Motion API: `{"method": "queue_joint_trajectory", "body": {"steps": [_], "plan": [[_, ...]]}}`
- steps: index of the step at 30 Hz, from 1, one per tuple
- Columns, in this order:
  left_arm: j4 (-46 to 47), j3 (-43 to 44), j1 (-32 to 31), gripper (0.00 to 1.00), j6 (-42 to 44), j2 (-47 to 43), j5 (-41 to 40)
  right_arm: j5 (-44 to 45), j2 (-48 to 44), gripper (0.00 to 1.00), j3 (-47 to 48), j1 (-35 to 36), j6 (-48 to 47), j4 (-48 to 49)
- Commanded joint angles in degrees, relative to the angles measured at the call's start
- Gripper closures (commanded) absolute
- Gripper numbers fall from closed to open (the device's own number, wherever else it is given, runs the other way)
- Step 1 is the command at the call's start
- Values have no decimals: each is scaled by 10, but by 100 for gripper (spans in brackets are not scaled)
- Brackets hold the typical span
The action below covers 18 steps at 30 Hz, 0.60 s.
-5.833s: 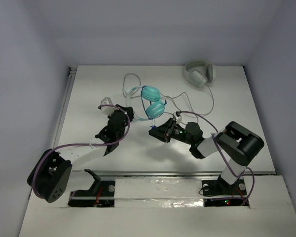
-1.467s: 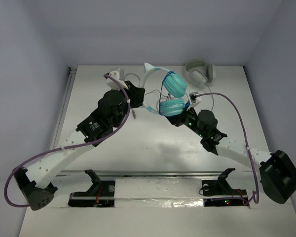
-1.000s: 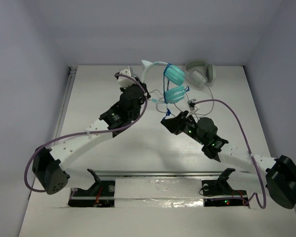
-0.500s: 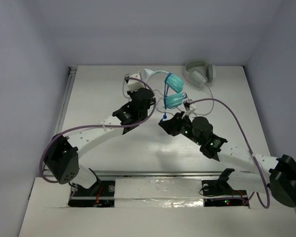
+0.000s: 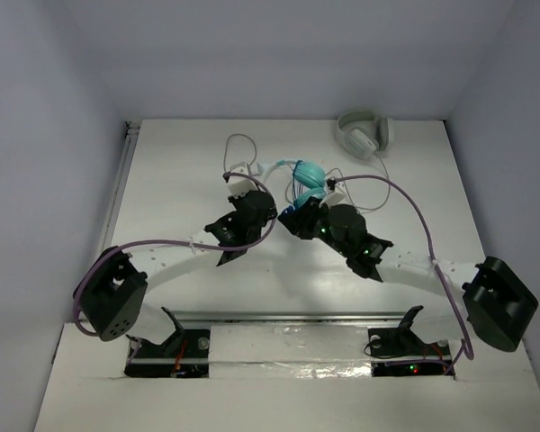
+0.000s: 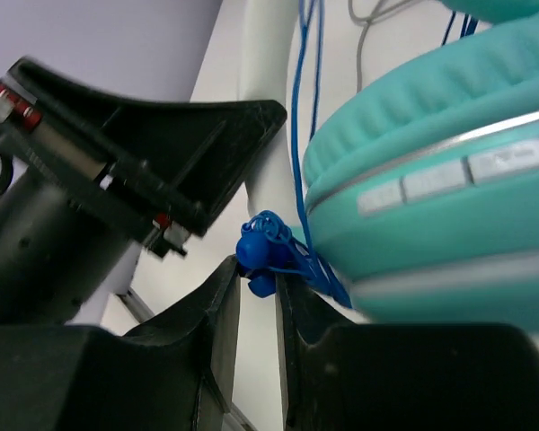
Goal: Wrap the headphones
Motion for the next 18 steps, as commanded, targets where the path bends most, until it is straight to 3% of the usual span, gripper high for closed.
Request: {"method": "queue_joint_trajectory", "body": {"steps": [1, 6, 11, 13, 15, 18], "plan": [[41, -5, -31, 100, -34, -30, 37, 69, 31, 90, 55, -2, 50, 83], [46, -7, -46, 100, -53, -4, 49, 105, 82, 90, 60, -2, 121, 84], [47, -16, -46, 100, -73, 19, 66, 163, 91, 83, 66, -2, 155, 30], [42, -13, -46, 100, -77, 27, 71, 165, 105, 76, 77, -2, 158, 17], [34, 0, -46, 100, -75, 37, 78, 167, 119, 58, 91, -2, 159, -15], [22, 5, -46, 100, -79, 54, 83, 159, 143, 48, 106, -2, 163, -33]]}}
